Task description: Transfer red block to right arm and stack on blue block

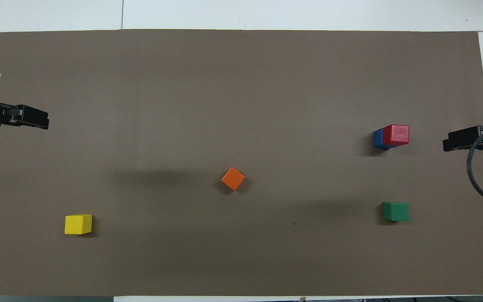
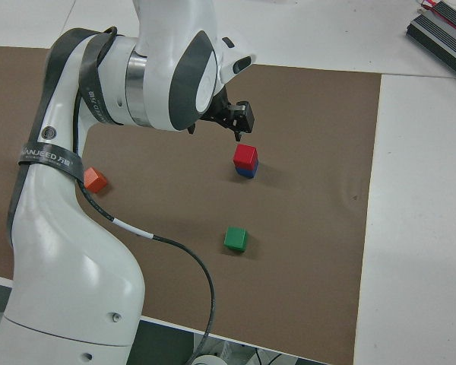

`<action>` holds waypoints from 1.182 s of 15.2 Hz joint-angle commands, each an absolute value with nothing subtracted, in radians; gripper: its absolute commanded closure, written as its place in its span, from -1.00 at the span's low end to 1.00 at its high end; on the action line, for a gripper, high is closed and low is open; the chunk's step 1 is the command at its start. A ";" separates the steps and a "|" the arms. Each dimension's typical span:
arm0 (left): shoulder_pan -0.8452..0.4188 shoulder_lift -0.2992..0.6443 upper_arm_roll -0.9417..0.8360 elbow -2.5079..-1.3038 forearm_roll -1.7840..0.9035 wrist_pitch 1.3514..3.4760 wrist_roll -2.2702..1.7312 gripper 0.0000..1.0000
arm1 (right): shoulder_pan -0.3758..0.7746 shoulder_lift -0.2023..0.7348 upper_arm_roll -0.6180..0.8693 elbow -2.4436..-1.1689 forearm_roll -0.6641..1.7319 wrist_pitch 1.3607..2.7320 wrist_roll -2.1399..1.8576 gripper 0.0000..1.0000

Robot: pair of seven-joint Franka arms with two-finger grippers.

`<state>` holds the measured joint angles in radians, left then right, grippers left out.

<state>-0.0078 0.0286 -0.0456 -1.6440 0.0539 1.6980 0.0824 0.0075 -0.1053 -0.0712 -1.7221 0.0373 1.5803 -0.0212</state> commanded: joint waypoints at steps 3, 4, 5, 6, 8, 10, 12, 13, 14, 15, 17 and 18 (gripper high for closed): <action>-0.006 0.008 -0.043 -1.663 0.052 1.695 0.095 -1.00 | -0.008 -0.083 -0.066 -1.698 0.034 1.578 -0.048 -1.00; -0.006 0.008 -0.043 -1.661 0.052 1.695 0.095 -1.00 | -0.008 -0.083 -0.066 -1.698 0.026 1.583 -0.046 -1.00; -0.006 0.008 -0.043 -1.661 0.052 1.695 0.094 -1.00 | -0.008 -0.080 -0.066 -1.698 0.022 1.585 -0.048 -1.00; -0.006 0.008 -0.043 -1.663 0.052 1.695 0.095 -1.00 | -0.008 -0.080 -0.066 -1.698 0.015 1.589 -0.046 -1.00; -0.006 0.008 -0.043 -1.661 0.052 1.695 0.094 -1.00 | -0.020 -0.077 -0.066 -1.697 0.014 1.595 -0.048 -1.00; -0.006 0.008 -0.043 -1.663 0.052 1.695 0.095 -1.00 | -0.092 -0.077 -0.016 -1.698 0.024 1.594 -0.051 -1.00; -0.006 0.008 -0.043 -1.661 0.052 1.695 0.095 -1.00 | -0.112 -0.077 0.014 -1.697 0.020 1.586 -0.046 -1.00; -0.006 0.008 -0.043 -1.661 0.052 1.697 0.094 -1.00 | -0.110 -0.077 0.012 -1.697 0.018 1.585 -0.045 -1.00; -0.006 0.008 -0.043 -1.661 0.052 1.695 0.094 -1.00 | -0.110 -0.078 0.014 -1.698 0.018 1.586 -0.040 -1.00; -0.006 0.008 -0.043 -1.663 0.052 1.695 0.094 -1.00 | -0.109 -0.080 0.014 -1.701 0.018 1.589 -0.038 -1.00; -0.006 0.008 -0.043 -1.661 0.052 1.695 0.095 -1.00 | -0.109 -0.080 0.014 -1.701 0.015 1.586 -0.038 -1.00; -0.006 0.008 -0.044 -1.663 0.052 1.695 0.095 -1.00 | -0.110 -0.080 0.014 -1.701 0.014 1.588 -0.038 -1.00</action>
